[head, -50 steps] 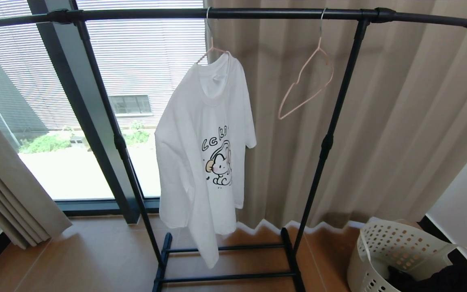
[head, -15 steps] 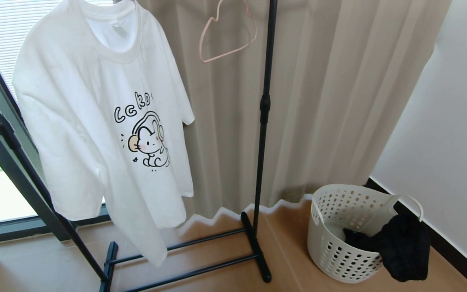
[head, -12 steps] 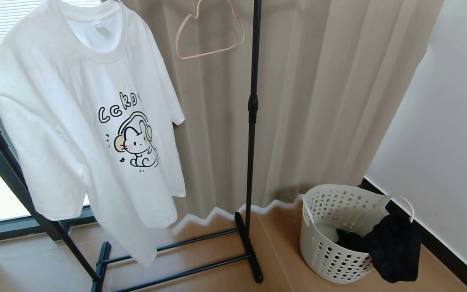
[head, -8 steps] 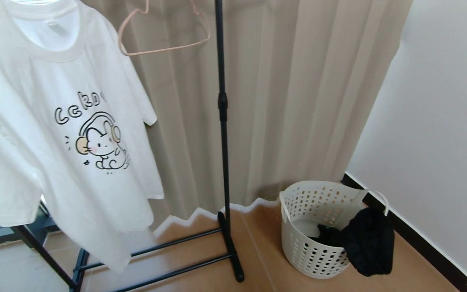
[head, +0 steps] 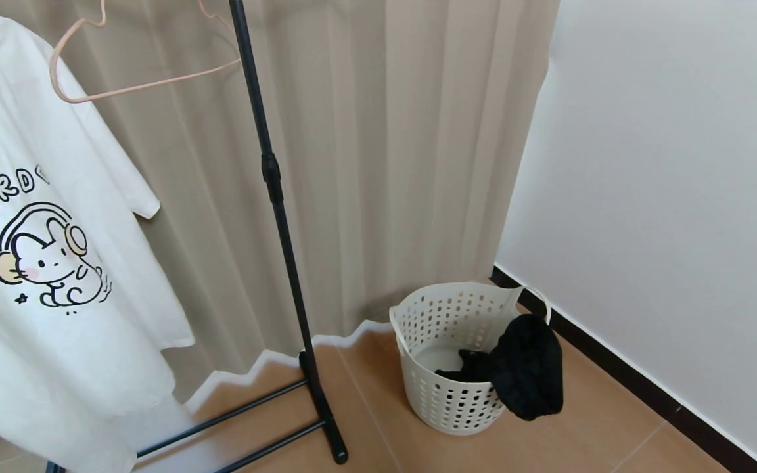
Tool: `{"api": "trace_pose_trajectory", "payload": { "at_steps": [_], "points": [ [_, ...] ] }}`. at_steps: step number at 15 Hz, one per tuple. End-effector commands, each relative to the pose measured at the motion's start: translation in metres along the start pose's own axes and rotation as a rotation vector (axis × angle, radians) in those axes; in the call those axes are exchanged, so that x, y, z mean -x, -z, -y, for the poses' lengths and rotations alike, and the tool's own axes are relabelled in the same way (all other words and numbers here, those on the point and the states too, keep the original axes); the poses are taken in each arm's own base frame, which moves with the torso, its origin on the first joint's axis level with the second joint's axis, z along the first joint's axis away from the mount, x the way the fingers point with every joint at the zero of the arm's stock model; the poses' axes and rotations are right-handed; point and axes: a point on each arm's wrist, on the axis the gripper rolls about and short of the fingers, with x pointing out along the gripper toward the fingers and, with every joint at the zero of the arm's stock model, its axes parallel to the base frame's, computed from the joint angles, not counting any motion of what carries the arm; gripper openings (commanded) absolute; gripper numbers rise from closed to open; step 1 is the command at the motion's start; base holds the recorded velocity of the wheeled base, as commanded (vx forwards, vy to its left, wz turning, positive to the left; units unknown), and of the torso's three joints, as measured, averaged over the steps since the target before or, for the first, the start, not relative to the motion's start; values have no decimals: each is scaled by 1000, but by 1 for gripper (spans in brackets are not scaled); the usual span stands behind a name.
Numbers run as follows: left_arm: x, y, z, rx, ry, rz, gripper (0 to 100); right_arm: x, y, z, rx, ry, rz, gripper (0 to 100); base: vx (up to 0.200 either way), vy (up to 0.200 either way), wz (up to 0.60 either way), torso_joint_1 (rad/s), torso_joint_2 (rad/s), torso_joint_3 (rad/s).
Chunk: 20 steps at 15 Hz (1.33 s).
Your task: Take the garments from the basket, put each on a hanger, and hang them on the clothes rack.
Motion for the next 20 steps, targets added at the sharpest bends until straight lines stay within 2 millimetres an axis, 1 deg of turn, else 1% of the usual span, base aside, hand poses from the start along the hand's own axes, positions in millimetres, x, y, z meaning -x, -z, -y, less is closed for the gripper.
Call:
{"api": "trace_pose_trajectory", "payload": {
  "at_steps": [1,5,8,10,19,20],
  "points": [
    [0,0,0,0,0,0,100,0,0,0,0,-1,0,100,0,0,0,0,0,0],
    [0,0,0,0,0,0,100,0,0,0,0,-1,-2,100,0,0,0,0,0,0],
    [0,0,0,0,0,0,100,0,0,0,0,-1,-2,100,0,0,-600,1,4,7],
    [0,0,0,0,0,0,100,0,0,0,0,-1,-2,100,0,0,0,0,0,0],
    [0,0,0,0,0,0,100,0,0,0,0,-1,-2,100,0,-200,0,3,3,2],
    [0,0,0,0,0,0,100,0,0,0,2,-1,-2,100,0,0,0,0,0,0]
  ]
}}
